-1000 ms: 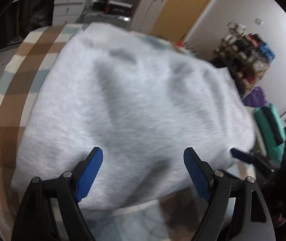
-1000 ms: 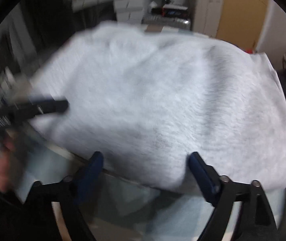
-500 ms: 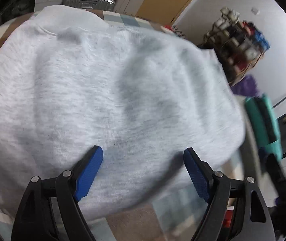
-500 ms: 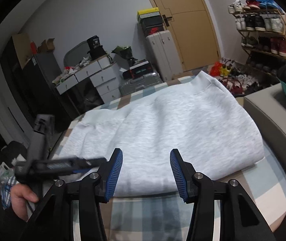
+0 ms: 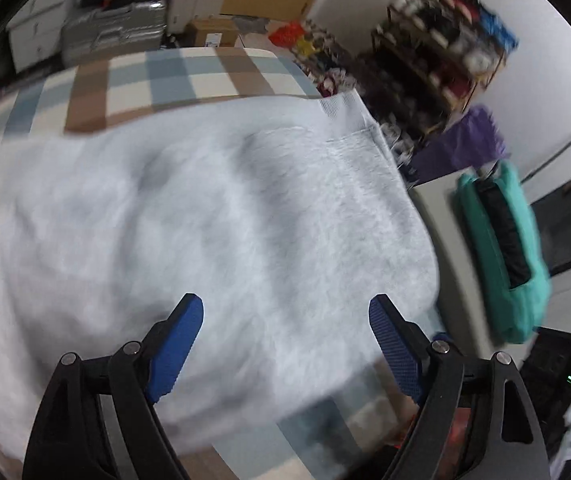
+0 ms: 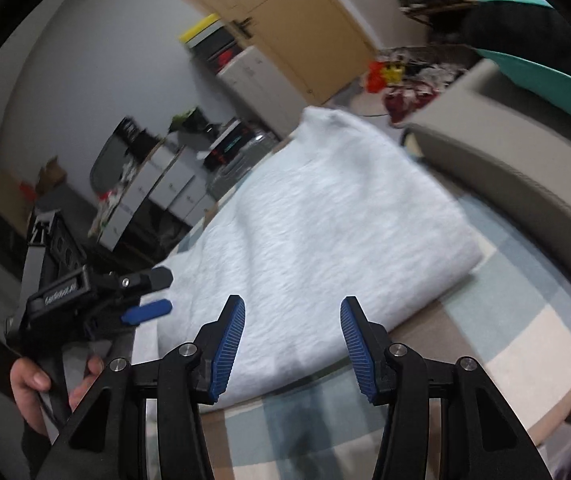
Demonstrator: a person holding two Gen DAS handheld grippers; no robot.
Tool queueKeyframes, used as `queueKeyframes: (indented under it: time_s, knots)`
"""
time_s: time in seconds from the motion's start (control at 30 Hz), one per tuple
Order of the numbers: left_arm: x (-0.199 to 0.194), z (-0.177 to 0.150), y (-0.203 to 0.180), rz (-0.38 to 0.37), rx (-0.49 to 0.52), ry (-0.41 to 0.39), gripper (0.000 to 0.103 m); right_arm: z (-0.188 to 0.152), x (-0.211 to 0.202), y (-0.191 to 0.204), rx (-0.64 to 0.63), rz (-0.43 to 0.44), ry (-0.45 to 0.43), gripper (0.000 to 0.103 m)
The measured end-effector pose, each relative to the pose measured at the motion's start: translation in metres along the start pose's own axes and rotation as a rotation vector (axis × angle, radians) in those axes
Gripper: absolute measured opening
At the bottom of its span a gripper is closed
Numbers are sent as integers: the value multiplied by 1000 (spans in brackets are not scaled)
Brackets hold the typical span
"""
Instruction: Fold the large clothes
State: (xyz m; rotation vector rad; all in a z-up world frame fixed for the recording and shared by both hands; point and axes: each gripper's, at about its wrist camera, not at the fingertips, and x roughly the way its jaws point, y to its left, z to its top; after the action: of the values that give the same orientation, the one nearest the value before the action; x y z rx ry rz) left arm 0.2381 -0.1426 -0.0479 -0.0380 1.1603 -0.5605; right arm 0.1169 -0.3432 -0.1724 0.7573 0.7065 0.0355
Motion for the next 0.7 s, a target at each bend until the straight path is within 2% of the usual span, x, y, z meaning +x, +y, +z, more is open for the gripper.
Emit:
queueKeyframes:
  time_s: [0.03, 0.07, 0.13, 0.2, 0.23, 0.27, 0.33, 0.4, 0.43, 0.47, 0.5, 0.6, 0.7]
  knots:
    - [15, 16, -11, 66, 34, 12, 82, 3, -4, -8, 24, -20, -18, 50]
    - [23, 19, -16, 107, 53, 25, 82, 5, -7, -13, 39, -34, -26, 50]
    - [55, 35, -25, 111, 97, 88, 82, 8, -12, -23, 74, -29, -39, 50]
    - [80, 43, -13, 165, 70, 143, 82, 8, -13, -23, 52, -31, -35, 50]
    - [100, 46, -4, 190, 26, 198, 82, 8, -14, -22, 40, -38, -35, 50]
    - [109, 44, 5, 181, -13, 223, 81, 10, -14, -23, 38, -37, -35, 50]
    - [119, 44, 6, 149, -29, 212, 101, 9, -14, -22, 39, -26, -32, 50]
    - [124, 44, -2, 214, -12, 244, 101, 10, -13, -21, 31, -21, -23, 50]
    - [123, 46, -9, 249, 3, 264, 96, 9, -12, -21, 27, -15, -19, 50]
    - [118, 51, -17, 245, 25, 263, 90, 8, -12, -21, 21, -6, -13, 50]
    - [109, 56, -25, 210, 48, 236, 85, 7, -11, -19, 15, 0, -5, 50]
    - [88, 70, -44, 106, 81, 143, 85, 6, -12, -15, 12, 14, -5, 50]
    - [103, 73, -44, 5, 63, 165, 85, 5, -16, -10, -7, 25, -14, 50]
